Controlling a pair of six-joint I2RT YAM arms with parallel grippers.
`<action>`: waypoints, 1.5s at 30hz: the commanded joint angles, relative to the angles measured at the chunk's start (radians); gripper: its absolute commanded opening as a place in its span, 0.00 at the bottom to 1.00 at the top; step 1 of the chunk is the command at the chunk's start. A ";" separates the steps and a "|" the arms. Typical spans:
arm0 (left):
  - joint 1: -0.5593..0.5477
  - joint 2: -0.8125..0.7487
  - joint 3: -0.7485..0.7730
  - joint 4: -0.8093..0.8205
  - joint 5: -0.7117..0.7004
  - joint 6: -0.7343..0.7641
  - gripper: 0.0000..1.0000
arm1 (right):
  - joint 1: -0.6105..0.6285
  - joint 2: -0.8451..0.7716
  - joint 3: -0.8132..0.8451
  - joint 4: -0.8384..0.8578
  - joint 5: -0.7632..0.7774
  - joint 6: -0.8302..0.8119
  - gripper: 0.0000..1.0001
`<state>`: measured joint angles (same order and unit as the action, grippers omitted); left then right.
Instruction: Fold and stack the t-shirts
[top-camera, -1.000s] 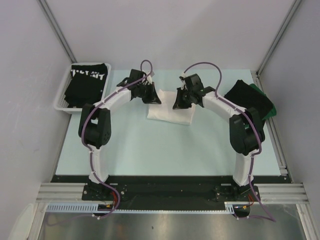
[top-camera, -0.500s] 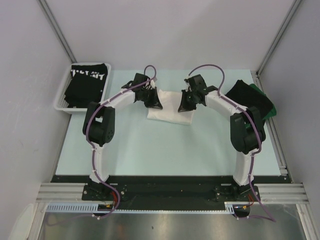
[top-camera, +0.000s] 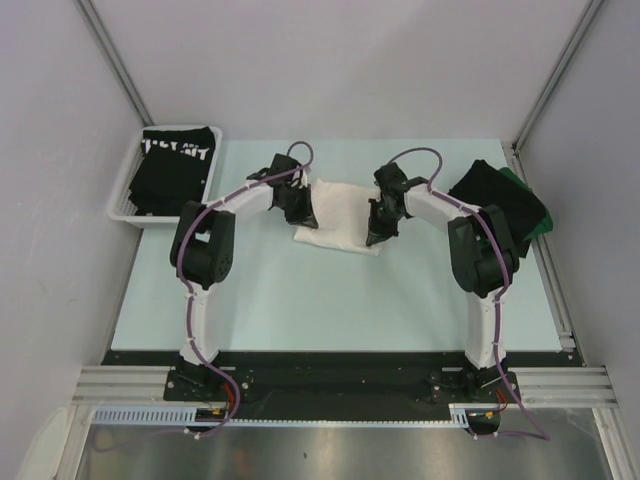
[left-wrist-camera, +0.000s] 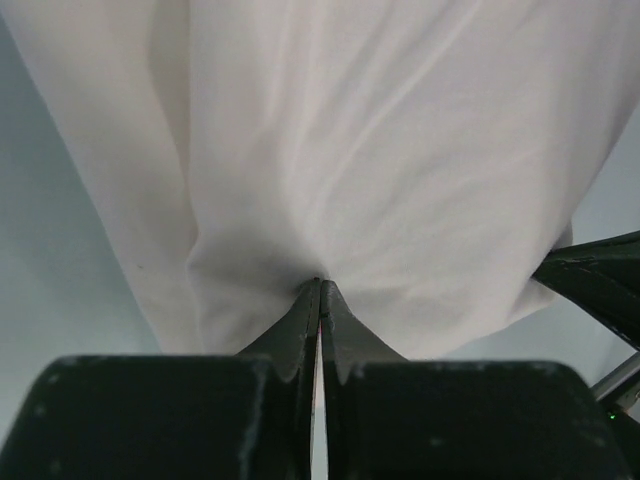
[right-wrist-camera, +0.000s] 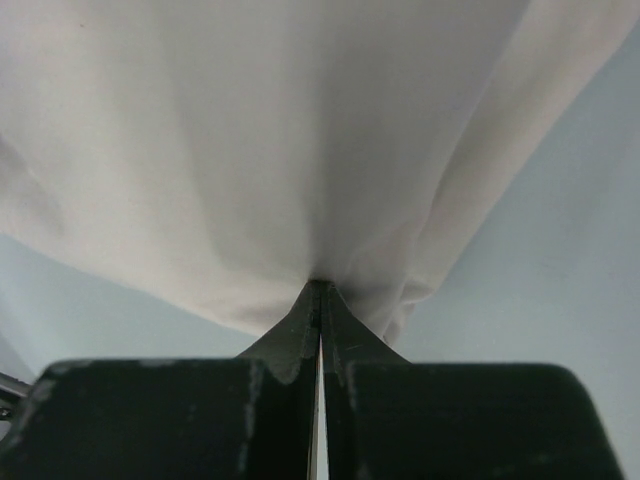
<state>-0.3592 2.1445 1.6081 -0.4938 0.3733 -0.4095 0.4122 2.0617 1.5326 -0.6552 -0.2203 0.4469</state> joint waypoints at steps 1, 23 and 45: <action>-0.001 0.011 -0.004 -0.042 -0.065 0.032 0.03 | 0.013 0.005 -0.011 -0.053 0.073 0.013 0.00; -0.001 -0.241 -0.040 0.054 0.082 0.086 0.17 | 0.050 -0.213 0.009 -0.057 0.220 0.118 0.24; 0.000 -0.411 -0.134 -0.051 0.067 0.149 0.25 | 0.073 -0.334 -0.333 0.144 0.322 0.309 0.46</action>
<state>-0.3599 1.8034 1.4845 -0.5335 0.4313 -0.2882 0.4931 1.7695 1.2324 -0.6052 0.0807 0.7010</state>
